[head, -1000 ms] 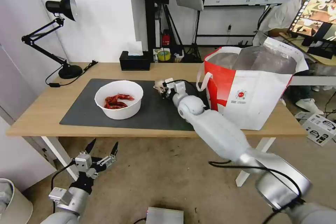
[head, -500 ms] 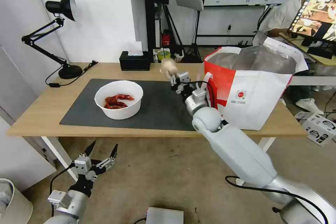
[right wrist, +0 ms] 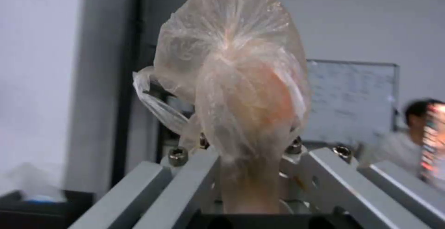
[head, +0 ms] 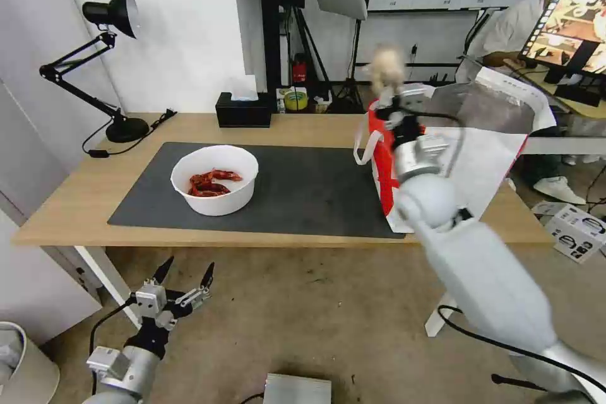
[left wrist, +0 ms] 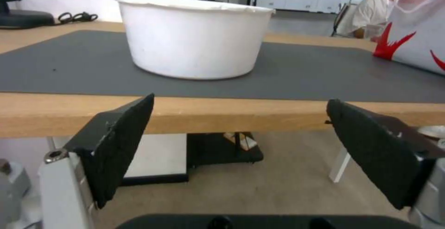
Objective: Pick up the trash from the table and place it into the takeout bag.
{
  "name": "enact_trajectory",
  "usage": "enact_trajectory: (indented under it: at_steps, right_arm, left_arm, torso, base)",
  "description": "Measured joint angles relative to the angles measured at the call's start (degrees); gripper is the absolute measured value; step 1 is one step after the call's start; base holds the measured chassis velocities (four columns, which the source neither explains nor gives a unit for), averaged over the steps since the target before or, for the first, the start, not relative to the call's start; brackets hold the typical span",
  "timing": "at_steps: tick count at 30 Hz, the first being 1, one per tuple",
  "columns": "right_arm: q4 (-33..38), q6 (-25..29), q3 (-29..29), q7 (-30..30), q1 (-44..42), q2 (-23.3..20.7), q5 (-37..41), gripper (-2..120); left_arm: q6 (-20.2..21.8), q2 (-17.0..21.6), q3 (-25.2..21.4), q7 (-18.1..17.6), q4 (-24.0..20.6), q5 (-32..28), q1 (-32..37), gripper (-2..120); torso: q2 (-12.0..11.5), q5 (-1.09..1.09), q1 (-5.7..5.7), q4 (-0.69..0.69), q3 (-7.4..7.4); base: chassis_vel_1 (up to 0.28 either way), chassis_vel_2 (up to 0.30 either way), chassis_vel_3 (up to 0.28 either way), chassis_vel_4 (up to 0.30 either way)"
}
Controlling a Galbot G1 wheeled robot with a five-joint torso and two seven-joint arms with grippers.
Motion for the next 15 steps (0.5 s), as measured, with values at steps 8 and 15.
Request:
enact_trajectory:
  at_steps: [8,15]
  right_arm:
    - [0.83,-2.62,2.89,2.12,-2.36,-3.17,6.44,4]
    - [0.86,-3.24,3.70,2.85,-3.12,-4.77,7.24,4]
  left_arm:
    - [0.02,0.48,1.15,0.09,0.11,0.07,-0.99,100]
    - [0.04,0.51,1.23,0.19,0.46,0.06,-1.18,100]
  torso:
    - [0.00,0.00,0.00,0.00,0.01]
    - [0.00,-0.01,0.00,0.00,0.01]
  base:
    - [0.000,0.000,0.000,0.000]
    - [0.000,0.000,0.000,0.000]
